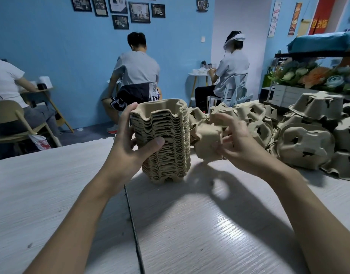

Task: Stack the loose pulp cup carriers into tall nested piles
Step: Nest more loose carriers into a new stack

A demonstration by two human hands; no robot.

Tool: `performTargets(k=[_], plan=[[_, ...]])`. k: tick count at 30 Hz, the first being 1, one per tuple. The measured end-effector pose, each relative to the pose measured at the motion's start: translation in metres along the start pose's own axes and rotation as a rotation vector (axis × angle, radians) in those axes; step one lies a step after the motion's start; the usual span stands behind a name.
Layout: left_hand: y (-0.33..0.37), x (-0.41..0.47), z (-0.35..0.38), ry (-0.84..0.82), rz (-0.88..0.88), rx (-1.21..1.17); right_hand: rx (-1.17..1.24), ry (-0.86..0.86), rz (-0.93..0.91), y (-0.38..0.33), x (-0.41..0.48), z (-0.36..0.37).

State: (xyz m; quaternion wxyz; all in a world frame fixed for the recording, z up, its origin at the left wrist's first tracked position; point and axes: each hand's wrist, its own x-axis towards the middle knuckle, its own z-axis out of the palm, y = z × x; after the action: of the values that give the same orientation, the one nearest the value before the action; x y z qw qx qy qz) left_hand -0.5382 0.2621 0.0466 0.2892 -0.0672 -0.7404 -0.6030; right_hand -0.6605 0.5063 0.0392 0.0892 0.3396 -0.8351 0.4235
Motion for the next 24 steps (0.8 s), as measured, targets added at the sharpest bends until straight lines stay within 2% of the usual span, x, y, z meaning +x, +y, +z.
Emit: performTargets(k=[5, 9, 14, 19, 24], plan=[[0.001, 0.000, 0.000, -0.004, 0.001, -0.004, -0.125, -0.250, 0.064, 0.000, -0.001, -0.001], [0.000, 0.000, 0.000, -0.011, 0.006, 0.002, -0.067, -0.251, 0.066, -0.001, -0.002, -0.006], [0.000, 0.000, 0.000, -0.009, 0.013, 0.018, -0.007, -0.377, 0.063, -0.002, -0.004, -0.006], [-0.001, 0.000, -0.001, -0.021, 0.015, 0.025, 0.157, -0.360, 0.040, -0.006, -0.004, 0.000], [-0.003, 0.001, -0.001, -0.021, 0.003, 0.013, 0.126, -0.416, 0.037, -0.012, -0.006, 0.003]])
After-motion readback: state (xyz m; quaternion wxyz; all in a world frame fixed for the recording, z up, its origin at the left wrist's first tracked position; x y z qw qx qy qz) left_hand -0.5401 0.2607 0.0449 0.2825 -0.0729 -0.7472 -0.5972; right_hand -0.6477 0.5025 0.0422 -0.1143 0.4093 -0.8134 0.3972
